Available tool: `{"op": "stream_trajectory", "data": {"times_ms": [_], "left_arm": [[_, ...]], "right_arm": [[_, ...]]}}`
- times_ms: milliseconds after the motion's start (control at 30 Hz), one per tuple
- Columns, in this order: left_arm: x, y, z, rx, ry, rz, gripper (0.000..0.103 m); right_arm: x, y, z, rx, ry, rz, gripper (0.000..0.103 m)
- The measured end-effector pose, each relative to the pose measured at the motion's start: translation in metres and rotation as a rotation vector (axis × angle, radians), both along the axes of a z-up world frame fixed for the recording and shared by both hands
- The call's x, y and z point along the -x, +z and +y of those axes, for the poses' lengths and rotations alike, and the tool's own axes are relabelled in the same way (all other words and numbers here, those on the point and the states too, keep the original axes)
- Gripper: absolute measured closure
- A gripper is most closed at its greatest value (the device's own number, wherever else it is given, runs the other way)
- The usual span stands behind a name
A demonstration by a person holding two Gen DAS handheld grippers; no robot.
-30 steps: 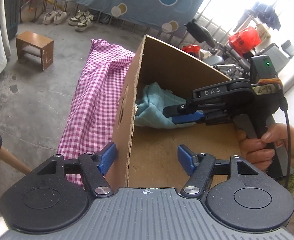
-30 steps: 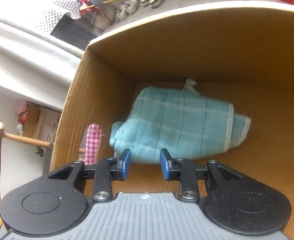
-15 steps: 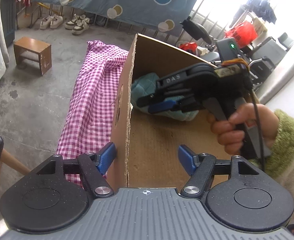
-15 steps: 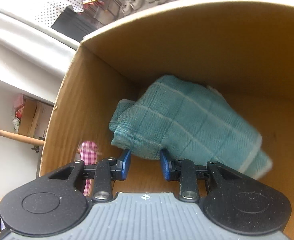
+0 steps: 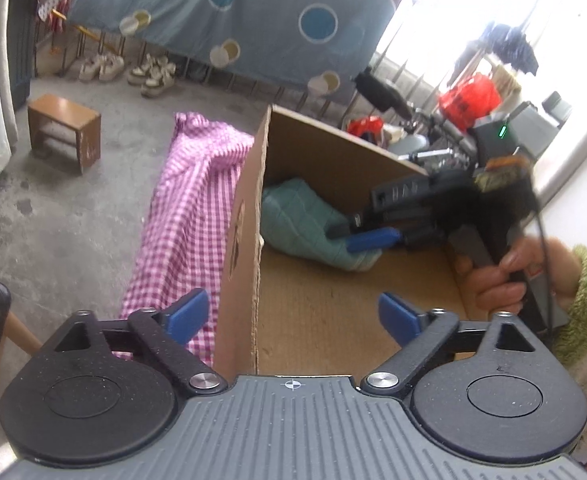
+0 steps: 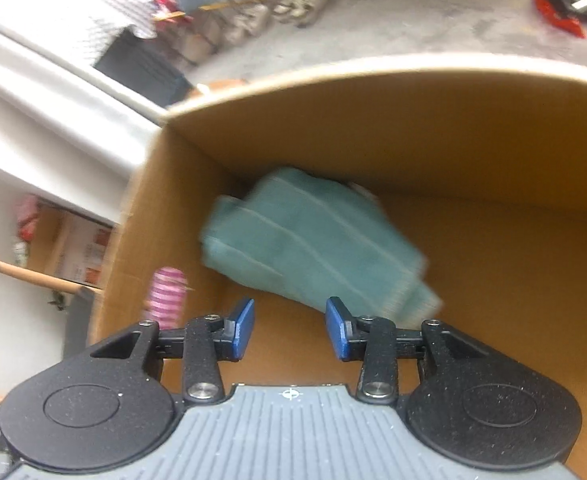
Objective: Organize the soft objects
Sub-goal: 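Open the right gripper to drop the towel inside the box, then grasp the blue bandage box with the right gripper and lift it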
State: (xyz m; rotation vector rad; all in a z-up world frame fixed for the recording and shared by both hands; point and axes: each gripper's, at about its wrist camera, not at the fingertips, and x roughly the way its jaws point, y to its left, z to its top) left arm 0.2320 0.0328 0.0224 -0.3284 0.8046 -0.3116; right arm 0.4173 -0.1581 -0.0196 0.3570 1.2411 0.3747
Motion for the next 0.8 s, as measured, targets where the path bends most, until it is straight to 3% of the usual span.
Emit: {"op": "stream_trajectory", "data": {"times_ms": [100, 200, 367, 467, 633, 700, 800], "left_arm": [[0.009, 0.009, 0.006, 0.011, 0.02, -0.035, 0.005], [0.019, 0.016, 0.012, 0.022, 0.043, -0.05, 0.005], [0.039, 0.023, 0.023, 0.044, 0.059, -0.056, 0.003], [0.054, 0.025, 0.027, 0.05, 0.043, -0.065, 0.003], [0.078, 0.027, 0.026, 0.061, -0.052, -0.083, 0.001], [0.087, 0.026, 0.021, 0.049, -0.097, -0.088, 0.001], [0.096, 0.021, 0.011, 0.026, -0.166, -0.079, 0.001]], "right_arm": [[-0.006, -0.015, -0.011, 0.017, -0.042, 0.05, 0.06], [-0.008, -0.017, -0.018, -0.001, -0.089, -0.011, 0.06], [0.015, 0.009, -0.034, -0.047, -0.115, -0.078, 0.06], [0.051, 0.042, -0.046, -0.106, -0.102, -0.133, 0.059], [0.139, 0.102, -0.072, -0.235, -0.069, -0.245, 0.048], [0.175, 0.115, -0.078, -0.274, -0.059, -0.268, 0.042], [0.216, 0.114, -0.084, -0.347, -0.041, -0.263, 0.039]]}}
